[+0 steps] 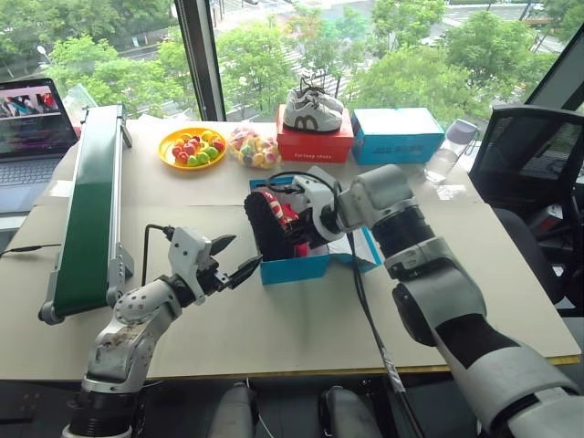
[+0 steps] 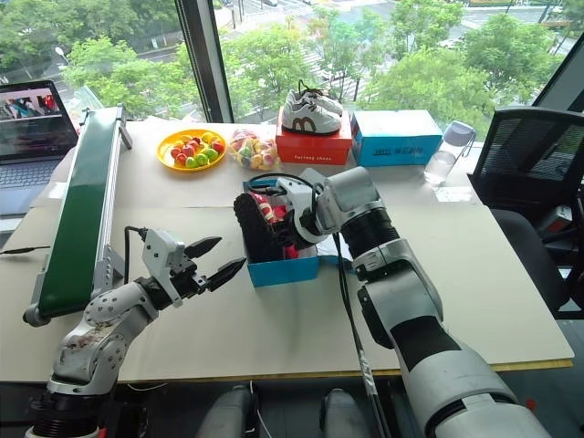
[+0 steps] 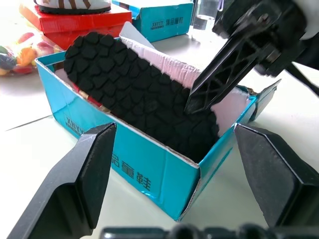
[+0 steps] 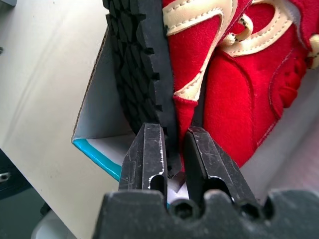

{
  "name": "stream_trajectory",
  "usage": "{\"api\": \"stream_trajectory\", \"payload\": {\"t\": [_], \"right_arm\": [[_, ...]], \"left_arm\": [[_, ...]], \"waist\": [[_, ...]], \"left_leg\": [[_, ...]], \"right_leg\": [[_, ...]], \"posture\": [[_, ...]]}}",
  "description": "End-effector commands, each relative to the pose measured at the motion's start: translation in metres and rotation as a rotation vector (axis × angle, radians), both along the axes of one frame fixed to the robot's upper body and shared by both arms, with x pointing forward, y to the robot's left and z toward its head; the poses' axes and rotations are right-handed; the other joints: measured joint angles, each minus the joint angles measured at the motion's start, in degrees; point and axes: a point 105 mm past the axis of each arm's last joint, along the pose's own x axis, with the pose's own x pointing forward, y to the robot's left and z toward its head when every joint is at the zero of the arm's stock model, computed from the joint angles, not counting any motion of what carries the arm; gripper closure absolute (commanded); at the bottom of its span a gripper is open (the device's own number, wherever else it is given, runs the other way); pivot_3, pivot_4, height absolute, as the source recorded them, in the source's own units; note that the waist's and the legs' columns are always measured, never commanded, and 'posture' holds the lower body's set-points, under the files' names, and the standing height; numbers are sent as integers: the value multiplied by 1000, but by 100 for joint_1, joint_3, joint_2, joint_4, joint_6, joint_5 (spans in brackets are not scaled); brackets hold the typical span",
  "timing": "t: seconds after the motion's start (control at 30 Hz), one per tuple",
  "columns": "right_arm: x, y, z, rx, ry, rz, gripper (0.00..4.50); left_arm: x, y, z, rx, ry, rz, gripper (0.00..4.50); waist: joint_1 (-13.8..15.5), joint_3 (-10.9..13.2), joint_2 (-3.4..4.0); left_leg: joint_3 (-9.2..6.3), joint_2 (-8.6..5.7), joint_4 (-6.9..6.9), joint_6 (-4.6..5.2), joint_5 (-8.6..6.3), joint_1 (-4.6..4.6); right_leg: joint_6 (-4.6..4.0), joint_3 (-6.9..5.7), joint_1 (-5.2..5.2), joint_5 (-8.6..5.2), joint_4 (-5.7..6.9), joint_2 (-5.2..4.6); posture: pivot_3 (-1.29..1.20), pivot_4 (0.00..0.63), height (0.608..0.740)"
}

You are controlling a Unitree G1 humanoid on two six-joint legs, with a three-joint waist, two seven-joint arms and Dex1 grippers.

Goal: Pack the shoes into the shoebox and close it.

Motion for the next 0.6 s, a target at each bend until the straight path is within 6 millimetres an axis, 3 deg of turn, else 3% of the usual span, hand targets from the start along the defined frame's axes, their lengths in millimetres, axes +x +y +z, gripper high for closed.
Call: {"api": "stream_trajectory", "payload": {"t": [0.03, 0.2, 0.4, 0.53, 0.57, 0.6], "right_arm": [[5, -13, -32, -91, 38, -61, 4267], [8, -23, -50, -142, 37, -73, 4267], [16, -47, -53, -213, -9, -53, 4267], [21, -39, -45, -159, -48, -56, 4267], [22, -35, -41, -128, -58, -56, 3345], [23, -31, -37, -99, -63, -56, 3006]], "left_arm": [[-3, -5, 14, 12, -66, -27, 474], [-4, -5, 14, 15, -67, -26, 474], [-4, -6, 14, 12, -67, -24, 474], [-4, -7, 12, 9, -63, -22, 474], [-4, -7, 12, 8, -62, -22, 392], [-4, -7, 12, 7, -61, -23, 392]], "waist": [[-35, -18, 0], [-109, -77, 9], [-80, -138, 29], [-76, -142, 33], [-82, -143, 32], [-84, -143, 32]], "left_leg": [[-1, 1, 0, -8, -5, 7], [14, 34, -4, -39, -24, 61], [45, 73, -9, -49, -30, 65], [56, 73, -10, -50, -31, 61], [56, 74, -10, -50, -31, 62], [56, 77, -10, -49, -31, 62]], "right_leg": [[-4, 0, 3, 3, 1, 2], [-18, -4, 16, -18, -4, 16], [-35, -28, 11, -8, -5, 17], [-35, -24, 5, -7, -7, 11], [-35, -23, 5, -7, -7, 12], [-35, -24, 4, -7, -6, 15]], "posture": [[0, 150, 735], [0, 150, 735], [0, 150, 735], [0, 150, 735], [0, 150, 735], [0, 150, 735]]}}
